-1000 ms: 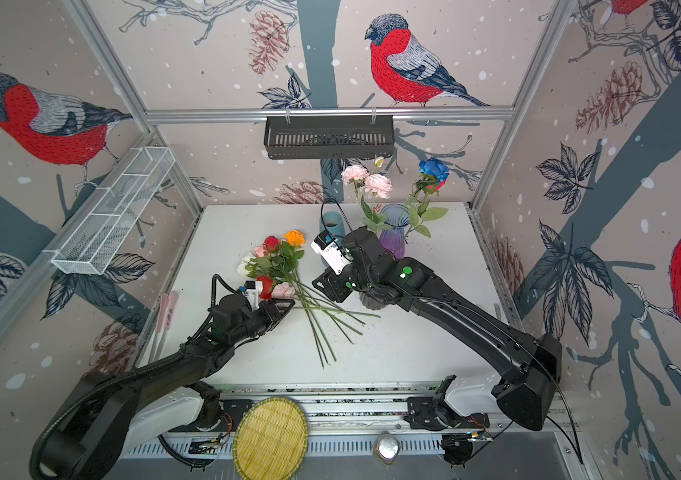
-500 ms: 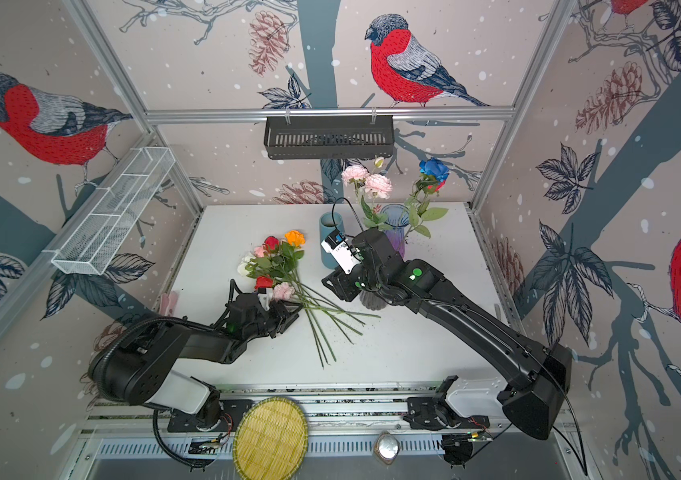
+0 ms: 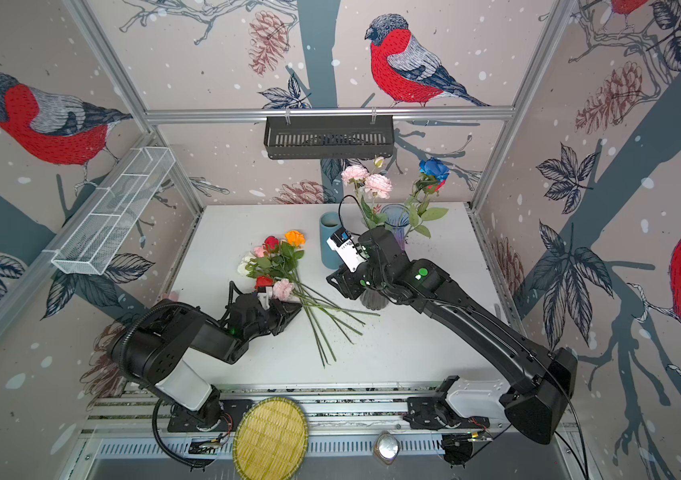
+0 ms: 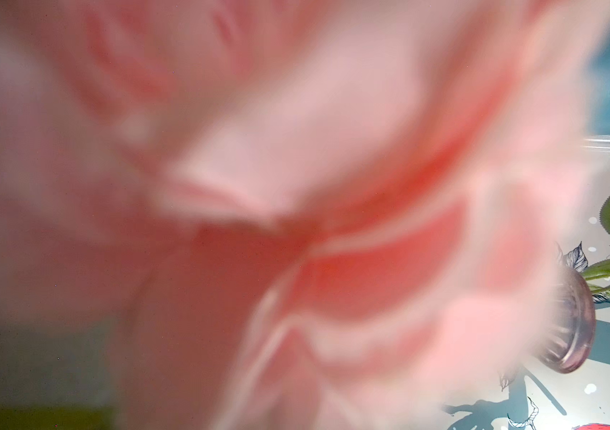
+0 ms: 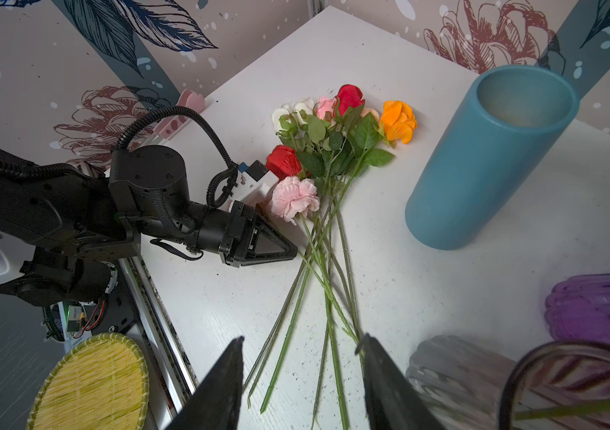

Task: Arrange the flowers into the vase
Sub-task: 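Close the left gripper on the pink peony stems in the bunch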

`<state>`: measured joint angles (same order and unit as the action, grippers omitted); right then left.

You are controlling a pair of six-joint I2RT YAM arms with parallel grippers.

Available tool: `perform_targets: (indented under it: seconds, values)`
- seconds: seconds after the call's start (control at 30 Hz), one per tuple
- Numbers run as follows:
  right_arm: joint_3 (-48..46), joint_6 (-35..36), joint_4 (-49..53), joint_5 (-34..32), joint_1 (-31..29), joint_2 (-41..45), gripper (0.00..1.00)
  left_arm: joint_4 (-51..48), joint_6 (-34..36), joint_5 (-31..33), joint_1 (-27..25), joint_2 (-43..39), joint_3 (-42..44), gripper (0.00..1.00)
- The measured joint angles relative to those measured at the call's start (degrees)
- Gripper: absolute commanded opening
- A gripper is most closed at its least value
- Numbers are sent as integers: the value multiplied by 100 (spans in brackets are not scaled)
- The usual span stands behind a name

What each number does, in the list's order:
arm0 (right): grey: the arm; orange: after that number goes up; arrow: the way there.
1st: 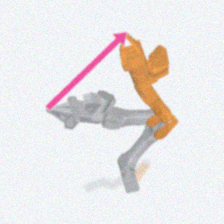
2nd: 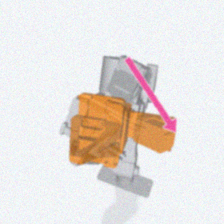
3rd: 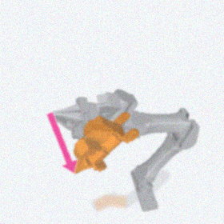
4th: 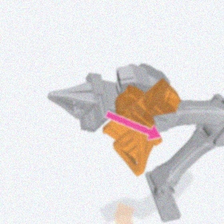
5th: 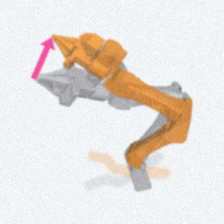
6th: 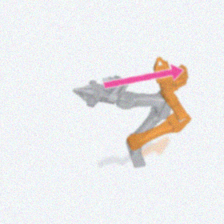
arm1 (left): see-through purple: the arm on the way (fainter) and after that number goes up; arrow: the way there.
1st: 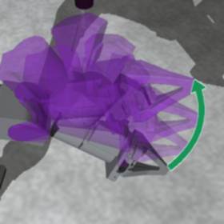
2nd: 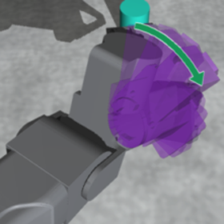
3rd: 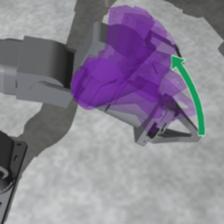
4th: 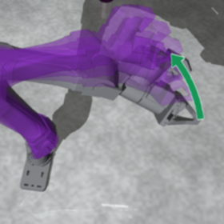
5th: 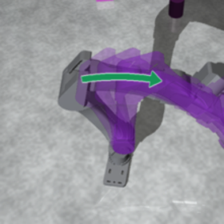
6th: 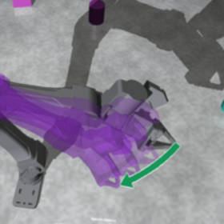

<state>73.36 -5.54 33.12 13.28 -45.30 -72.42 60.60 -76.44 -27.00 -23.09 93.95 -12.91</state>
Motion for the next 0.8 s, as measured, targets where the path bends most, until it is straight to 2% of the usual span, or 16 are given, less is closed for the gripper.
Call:
perform_targets:
  seconds: [0.23,0.27,0.37,0.43,0.6,0.8]
  values:
    - [0,13,31,0,0,4,52,9,44,2,105,-210,7,3]
    - [0,13,44,0,0,4,52,-24,48,4,109,-254,7,5]
    - [0,13,85,-2,0,4,52,-197,181,4,116,-409,-13,29]
    - [0,13,92,-2,0,4,52,-369,195,22,87,-516,-70,39]
    - [0,13,92,-4,0,4,52,-894,345,205,-181,-782,-129,49]
    - [-20,13,92,-7,-2,4,52,-1342,446,614,-269,-782,-184,52]
